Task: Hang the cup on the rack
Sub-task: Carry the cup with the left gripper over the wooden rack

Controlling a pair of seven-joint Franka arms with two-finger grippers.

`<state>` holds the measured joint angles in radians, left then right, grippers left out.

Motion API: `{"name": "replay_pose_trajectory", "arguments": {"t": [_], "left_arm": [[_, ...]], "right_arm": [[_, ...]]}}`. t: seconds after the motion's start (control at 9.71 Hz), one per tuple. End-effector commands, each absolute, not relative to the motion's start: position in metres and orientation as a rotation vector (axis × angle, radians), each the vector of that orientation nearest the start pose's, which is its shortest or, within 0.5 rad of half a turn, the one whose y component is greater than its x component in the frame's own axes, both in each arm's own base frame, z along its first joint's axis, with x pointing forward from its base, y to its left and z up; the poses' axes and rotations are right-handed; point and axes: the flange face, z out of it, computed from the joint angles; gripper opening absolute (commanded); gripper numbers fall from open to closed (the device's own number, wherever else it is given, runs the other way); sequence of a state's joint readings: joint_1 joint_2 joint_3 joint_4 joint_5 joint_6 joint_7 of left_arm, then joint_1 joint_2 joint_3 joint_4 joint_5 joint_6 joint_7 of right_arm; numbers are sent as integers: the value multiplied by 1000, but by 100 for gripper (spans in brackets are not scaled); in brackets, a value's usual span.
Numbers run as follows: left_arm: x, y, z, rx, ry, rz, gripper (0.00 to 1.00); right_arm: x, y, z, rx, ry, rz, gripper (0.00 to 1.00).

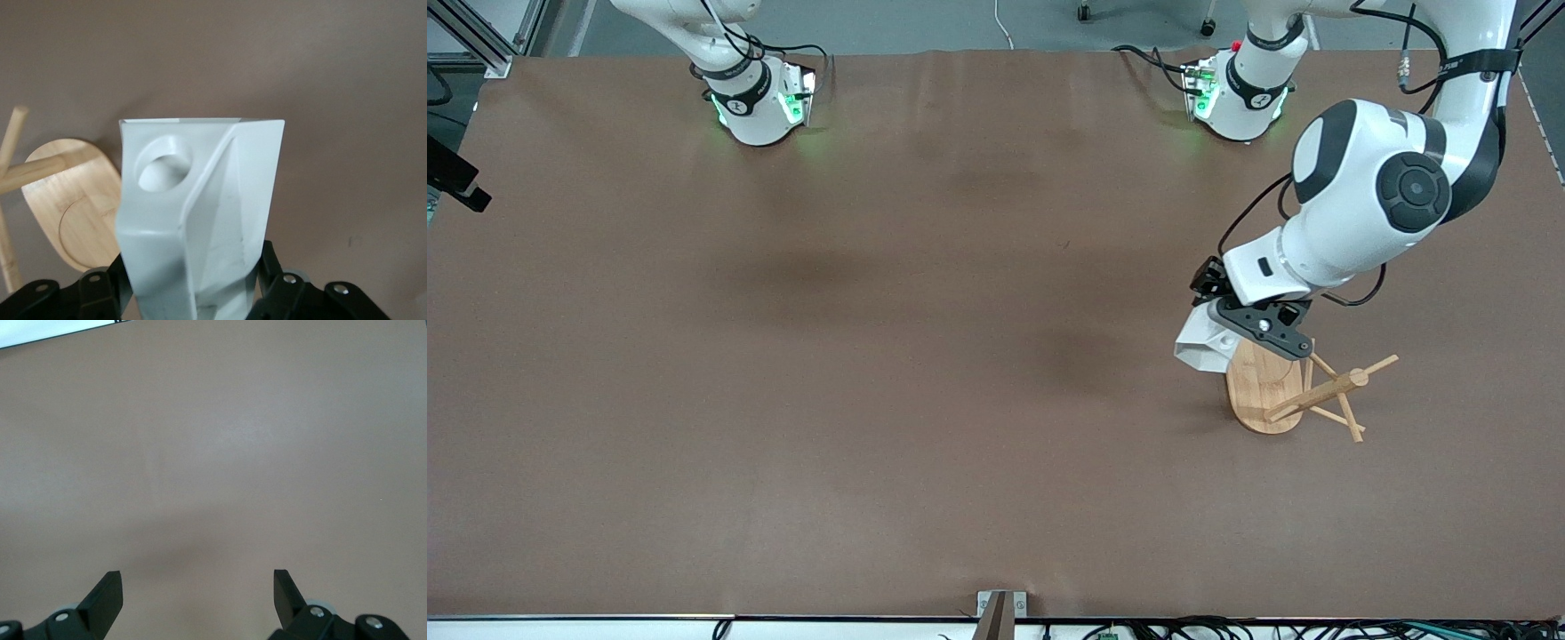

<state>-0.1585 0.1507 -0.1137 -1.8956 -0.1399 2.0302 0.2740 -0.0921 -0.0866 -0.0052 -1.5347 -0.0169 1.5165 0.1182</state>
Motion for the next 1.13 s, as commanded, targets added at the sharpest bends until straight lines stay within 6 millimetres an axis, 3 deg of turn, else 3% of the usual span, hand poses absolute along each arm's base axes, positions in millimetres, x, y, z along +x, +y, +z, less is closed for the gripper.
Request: {"name": "replay_pose_trajectory", "arguments": {"t": [0.0,0.21,0.52,1.03], "left_arm": [[559,-140,400,-3190,793,61,2],[563,-110,393,-3170,870,66,2],[568,-89,386,-3149,944,69,2],[577,-87,384,-3136,943,19,2]], "right_arm": [[527,-48,683,-3117,365,-99,100],[524,-48,681,-3120,366,-61,100],[517,-38,677,-3124,357,34,100],[518,-36,680,-3126,347,17,100]]}}
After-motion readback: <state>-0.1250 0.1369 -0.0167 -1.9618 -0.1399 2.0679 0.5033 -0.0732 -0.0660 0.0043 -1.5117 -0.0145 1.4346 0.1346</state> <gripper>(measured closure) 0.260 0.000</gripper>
